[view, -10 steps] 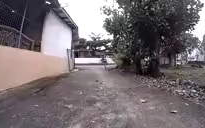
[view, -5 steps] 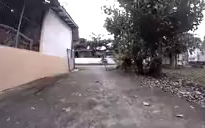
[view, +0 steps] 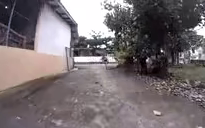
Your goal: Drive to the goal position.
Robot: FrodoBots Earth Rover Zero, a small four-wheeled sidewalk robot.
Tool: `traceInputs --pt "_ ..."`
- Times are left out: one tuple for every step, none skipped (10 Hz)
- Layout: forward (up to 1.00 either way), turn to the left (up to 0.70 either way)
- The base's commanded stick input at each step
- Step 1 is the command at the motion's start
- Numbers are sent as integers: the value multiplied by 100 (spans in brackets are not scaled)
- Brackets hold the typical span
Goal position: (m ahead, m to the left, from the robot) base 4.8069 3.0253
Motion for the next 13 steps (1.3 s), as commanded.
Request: traceInputs --pt "70 27" --pt "70 27" --pt "70 27" --pt "70 27" --pt "70 27" --pt "70 27" --pt "70 27" --pt "70 27" --pt "70 23" --pt "70 0" --pt "70 0" --pt "70 0" --pt "70 -14"
